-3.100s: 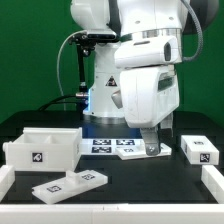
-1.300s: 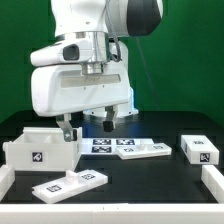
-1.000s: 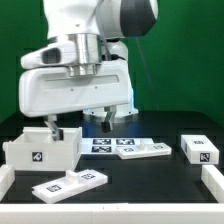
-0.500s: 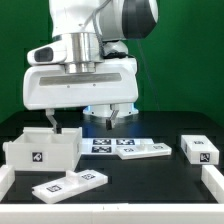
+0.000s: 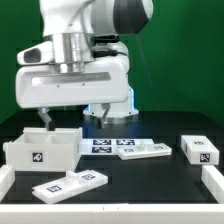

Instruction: Assemble cabinet

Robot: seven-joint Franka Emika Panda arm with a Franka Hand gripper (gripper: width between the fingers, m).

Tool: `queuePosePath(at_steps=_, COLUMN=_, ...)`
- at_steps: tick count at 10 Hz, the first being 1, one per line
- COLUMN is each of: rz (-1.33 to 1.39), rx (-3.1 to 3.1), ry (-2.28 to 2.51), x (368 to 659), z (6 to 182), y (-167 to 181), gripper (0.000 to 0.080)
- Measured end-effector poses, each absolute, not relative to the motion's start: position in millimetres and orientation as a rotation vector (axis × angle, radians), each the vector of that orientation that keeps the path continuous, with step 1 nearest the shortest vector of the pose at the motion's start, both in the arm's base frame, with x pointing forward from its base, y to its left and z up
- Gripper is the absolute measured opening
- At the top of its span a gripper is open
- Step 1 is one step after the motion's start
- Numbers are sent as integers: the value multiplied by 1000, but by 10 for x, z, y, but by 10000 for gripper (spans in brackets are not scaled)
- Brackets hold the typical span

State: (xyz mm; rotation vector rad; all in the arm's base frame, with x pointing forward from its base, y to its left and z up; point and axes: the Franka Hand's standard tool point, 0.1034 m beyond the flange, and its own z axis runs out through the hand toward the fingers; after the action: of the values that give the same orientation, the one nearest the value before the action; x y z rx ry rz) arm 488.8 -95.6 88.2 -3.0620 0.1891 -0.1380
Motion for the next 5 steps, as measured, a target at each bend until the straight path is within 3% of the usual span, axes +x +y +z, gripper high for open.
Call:
queuePosePath(at_steps=3, rz=-135, rx=-3062, ry=187, x=4885, z=879, y=-950, gripper=798)
queuePosePath(at_steps=5, rz=-51, rx=-3047, ry=265, x=4709, z=732, y=-887, gripper=798)
